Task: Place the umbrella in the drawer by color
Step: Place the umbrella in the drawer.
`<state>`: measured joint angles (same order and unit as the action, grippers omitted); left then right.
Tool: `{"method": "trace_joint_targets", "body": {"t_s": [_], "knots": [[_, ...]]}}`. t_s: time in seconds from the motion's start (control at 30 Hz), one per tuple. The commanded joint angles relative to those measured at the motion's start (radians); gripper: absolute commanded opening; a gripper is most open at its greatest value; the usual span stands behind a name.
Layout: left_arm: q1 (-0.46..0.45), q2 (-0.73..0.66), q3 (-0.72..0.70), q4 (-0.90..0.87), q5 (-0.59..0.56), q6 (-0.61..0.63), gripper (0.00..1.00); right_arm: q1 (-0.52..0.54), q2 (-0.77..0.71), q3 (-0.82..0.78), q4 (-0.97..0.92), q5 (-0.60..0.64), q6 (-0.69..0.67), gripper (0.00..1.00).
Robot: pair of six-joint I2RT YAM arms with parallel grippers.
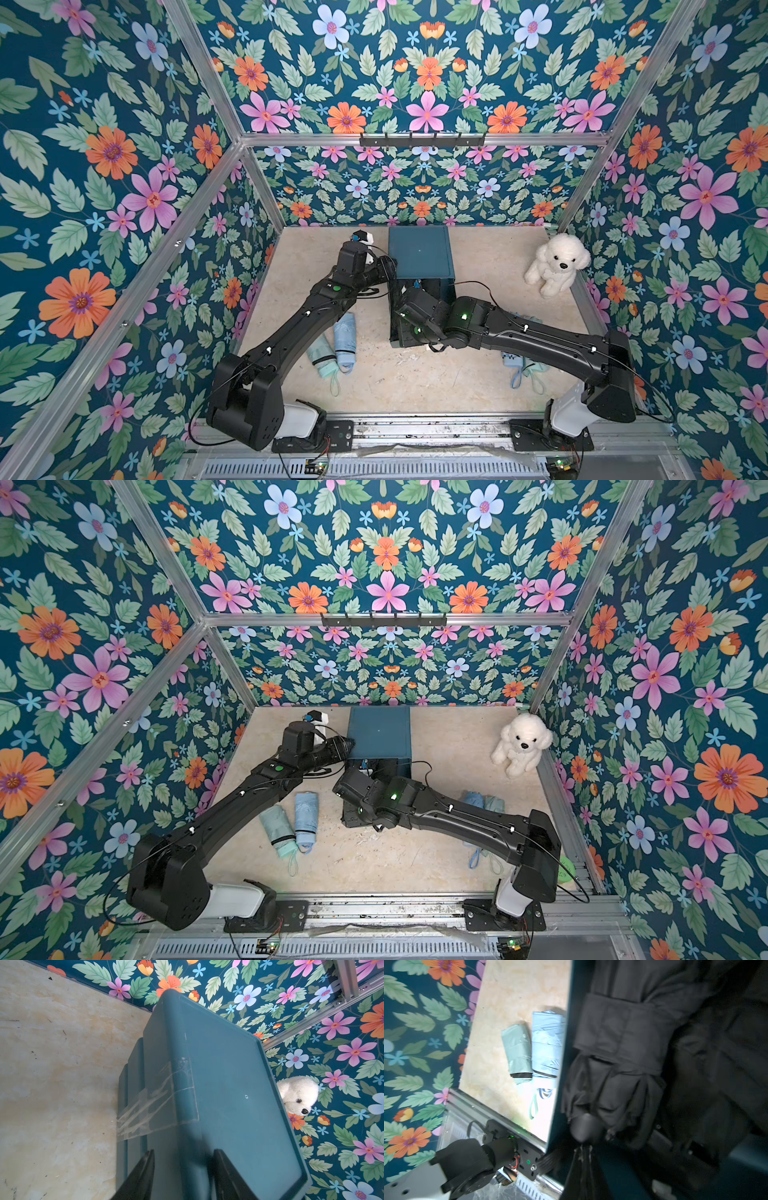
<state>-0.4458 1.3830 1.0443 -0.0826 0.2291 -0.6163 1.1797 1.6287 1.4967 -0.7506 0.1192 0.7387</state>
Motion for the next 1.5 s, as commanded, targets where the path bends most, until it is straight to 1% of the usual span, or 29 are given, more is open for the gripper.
{"method": "trace_joint_targets", "body": {"t_s": [0.0, 0.1, 0.13, 0.23, 0.27, 0.33, 0.37, 0.43, 0.5, 0.57, 0.6, 0.63, 0.67, 0.73, 0.8, 0.87, 1.0, 1.07, 1.13, 1.17, 1.33, 1.47], "knots": [[0.001, 0.008, 0.006, -0.117, -0.017, 0.027, 0.53, -0.018, -0.013, -0.013, 0.031, -0.006, 0.001, 0.04], [0.001, 0.01, 0.018, -0.115, -0.022, 0.023, 0.58, -0.022, -0.025, 0.011, 0.017, 0.014, -0.009, 0.05], [0.001, 0.013, 0.022, -0.115, -0.025, 0.02, 0.59, -0.014, -0.032, 0.024, 0.011, 0.03, -0.018, 0.08], [0.001, 0.028, 0.042, -0.112, -0.026, 0.011, 0.61, 0.041, -0.082, 0.031, 0.012, 0.096, -0.031, 0.26], [0.001, 0.032, 0.047, -0.11, -0.029, 0.008, 0.62, 0.059, -0.109, 0.009, 0.022, 0.116, -0.024, 0.3], [0.001, 0.038, 0.053, -0.101, -0.034, 0.002, 0.64, 0.099, -0.175, -0.074, 0.075, 0.145, 0.001, 0.42], [0.001, 0.04, 0.056, -0.094, -0.034, -0.001, 0.66, 0.129, -0.213, -0.134, 0.104, 0.178, 0.02, 0.45], [0.001, 0.046, 0.057, -0.075, -0.021, -0.005, 0.66, 0.177, -0.285, -0.245, 0.146, 0.234, 0.063, 0.47], [0.001, 0.053, 0.061, -0.043, 0.017, 0.001, 0.67, 0.229, -0.367, -0.37, 0.191, 0.324, 0.146, 0.5], [0.004, 0.061, 0.078, -0.036, 0.018, 0.006, 0.68, 0.292, -0.455, -0.498, 0.305, 0.414, 0.183, 0.53], [0.008, 0.068, 0.087, -0.036, 0.015, 0.007, 0.69, 0.331, -0.501, -0.569, 0.371, 0.485, 0.195, 0.61], [0.012, 0.073, 0.094, -0.034, 0.014, 0.009, 0.7, 0.343, -0.536, -0.617, 0.423, 0.498, 0.195, 0.63], [0.018, 0.083, 0.103, -0.032, 0.013, 0.007, 0.7, 0.344, -0.565, -0.664, 0.483, 0.481, 0.189, 0.64], [0.026, 0.102, 0.116, -0.031, 0.017, 0.006, 0.69, 0.327, -0.577, -0.702, 0.542, 0.441, 0.17, 0.64], [0.027, 0.124, 0.123, -0.034, 0.017, 0.008, 0.67, 0.294, -0.553, -0.71, 0.585, 0.375, 0.139, 0.63], [0.027, 0.144, 0.126, -0.043, 0.018, 0.009, 0.62, 0.268, -0.518, -0.699, 0.594, 0.34, 0.126, 0.62], [0.025, 0.17, 0.112, -0.058, 0.008, 0.009, 0.58, 0.216, -0.487, -0.689, 0.595, 0.344, 0.117, 0.57], [0.023, 0.169, 0.1, -0.063, 0.0, 0.011, 0.56, 0.181, -0.487, -0.699, 0.607, 0.325, 0.118, 0.52], [0.021, 0.165, 0.087, -0.065, -0.009, 0.013, 0.55, 0.153, -0.485, -0.707, 0.615, 0.301, 0.123, 0.44], [0.019, 0.163, 0.082, -0.068, -0.013, 0.014, 0.55, 0.147, -0.484, -0.713, 0.626, 0.288, 0.121, 0.42], [0.012, 0.154, 0.071, -0.083, -0.02, 0.021, 0.53, 0.137, -0.461, -0.708, 0.629, 0.275, 0.12, 0.39], [-0.001, 0.145, 0.063, -0.092, -0.027, 0.033, 0.52, 0.132, -0.452, -0.714, 0.641, 0.271, 0.131, 0.42]]}}
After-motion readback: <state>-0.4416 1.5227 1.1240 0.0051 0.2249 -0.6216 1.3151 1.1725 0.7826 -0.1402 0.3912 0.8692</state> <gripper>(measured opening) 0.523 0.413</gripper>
